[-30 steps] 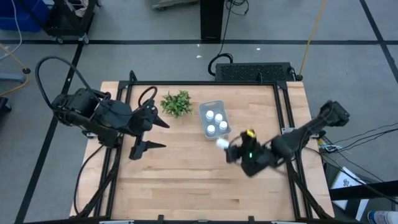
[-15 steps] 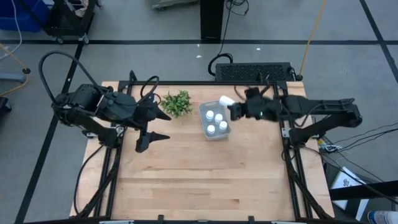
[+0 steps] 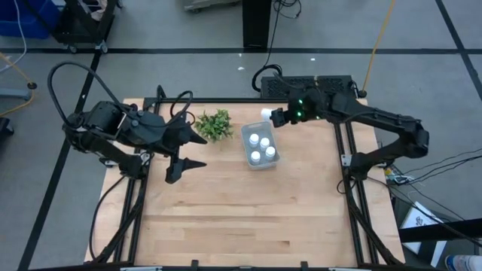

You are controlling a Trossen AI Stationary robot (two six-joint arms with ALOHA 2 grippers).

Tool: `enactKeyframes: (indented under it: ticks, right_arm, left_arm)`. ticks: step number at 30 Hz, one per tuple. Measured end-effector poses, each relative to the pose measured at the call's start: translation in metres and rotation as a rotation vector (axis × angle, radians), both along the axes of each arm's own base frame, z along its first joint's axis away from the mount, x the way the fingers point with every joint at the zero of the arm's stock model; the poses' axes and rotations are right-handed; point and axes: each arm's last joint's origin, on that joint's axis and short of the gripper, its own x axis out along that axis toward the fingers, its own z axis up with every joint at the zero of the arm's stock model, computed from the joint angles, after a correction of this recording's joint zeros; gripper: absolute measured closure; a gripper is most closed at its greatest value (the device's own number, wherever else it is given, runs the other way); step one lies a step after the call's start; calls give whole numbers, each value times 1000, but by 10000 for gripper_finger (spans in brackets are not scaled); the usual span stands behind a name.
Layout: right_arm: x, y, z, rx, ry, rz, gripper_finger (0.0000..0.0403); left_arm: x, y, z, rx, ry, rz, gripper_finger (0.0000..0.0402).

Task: Pick and place pill bottles into a basket
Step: Put the white pill bottle into the gray bin

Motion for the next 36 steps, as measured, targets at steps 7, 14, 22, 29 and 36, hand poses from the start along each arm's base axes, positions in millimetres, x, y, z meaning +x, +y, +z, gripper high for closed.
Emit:
enactKeyframes:
  ticks: [7, 14, 22, 29, 36]
  right_arm:
    - [17, -29, -6, 7, 113, 72, 249]
    - [32, -47, -7, 60, 298, 182, 249]
    - [60, -66, -19, 126, 433, 305, 249]
    - [77, -74, -49, 183, 561, 370, 249]
    - [85, -78, -66, 192, 600, 408, 249]
  left_arm:
    - [0, 1, 0, 8, -3, 34, 91]
    - [0, 1, 0, -7, -3, 44, 85]
    - [0, 1, 0, -6, -2, 44, 91]
    - [0, 1, -1, -4, 5, 45, 83]
    - [-1, 1, -1, -4, 7, 45, 86]
